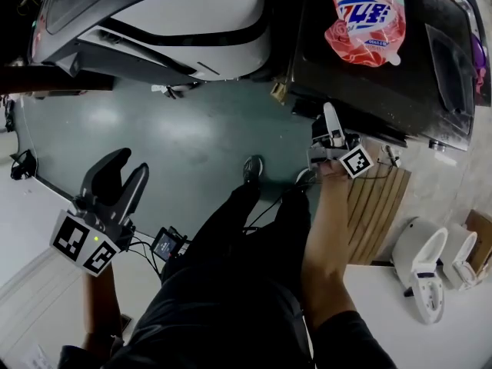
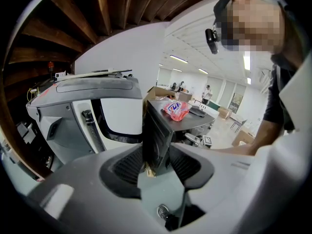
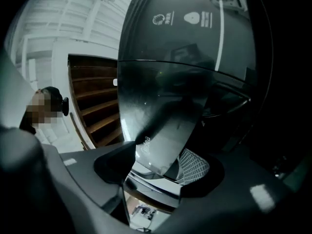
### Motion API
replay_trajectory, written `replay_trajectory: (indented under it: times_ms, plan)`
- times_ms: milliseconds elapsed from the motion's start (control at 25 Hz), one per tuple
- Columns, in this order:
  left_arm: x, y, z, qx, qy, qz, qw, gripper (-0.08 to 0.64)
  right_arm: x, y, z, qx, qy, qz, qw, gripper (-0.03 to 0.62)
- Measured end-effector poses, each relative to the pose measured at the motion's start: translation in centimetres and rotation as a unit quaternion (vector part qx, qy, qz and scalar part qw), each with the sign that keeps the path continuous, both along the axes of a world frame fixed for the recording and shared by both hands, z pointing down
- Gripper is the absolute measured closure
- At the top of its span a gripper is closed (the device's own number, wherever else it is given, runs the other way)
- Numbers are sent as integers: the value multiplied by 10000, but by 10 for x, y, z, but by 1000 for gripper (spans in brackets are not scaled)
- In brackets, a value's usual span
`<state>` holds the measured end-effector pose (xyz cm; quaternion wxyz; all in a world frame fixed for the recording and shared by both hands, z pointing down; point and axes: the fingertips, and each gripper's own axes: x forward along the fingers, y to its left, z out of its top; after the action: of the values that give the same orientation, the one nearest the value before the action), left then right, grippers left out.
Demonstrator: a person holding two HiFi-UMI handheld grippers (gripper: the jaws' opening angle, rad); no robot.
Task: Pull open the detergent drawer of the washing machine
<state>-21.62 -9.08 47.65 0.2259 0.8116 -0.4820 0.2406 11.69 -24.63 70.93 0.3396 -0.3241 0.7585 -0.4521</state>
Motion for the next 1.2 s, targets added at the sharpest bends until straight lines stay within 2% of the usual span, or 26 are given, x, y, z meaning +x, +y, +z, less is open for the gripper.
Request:
replay_trajectory:
  times_ms: [160, 400, 760, 1000, 1200]
  plan:
    - [1, 7, 11, -134, -74, 42, 9999, 377, -1, -2, -7, 267, -431, -43, 9987, 324]
    - [7, 15, 27, -260, -48, 74, 9996, 377, 2, -4, -6, 163, -643, 505, 9965, 308]
    - [2, 18, 28, -322, -120, 38, 9994, 377, 0, 39, -11, 157, -843, 448, 9953, 311]
    - [11, 17, 23, -218, -102, 143, 9996, 377, 1, 40, -8, 91, -875, 427, 9952, 311]
    - [12, 15, 15, -115, -68, 126, 9998, 377, 0, 73, -9, 16, -938, 239, 9953, 311]
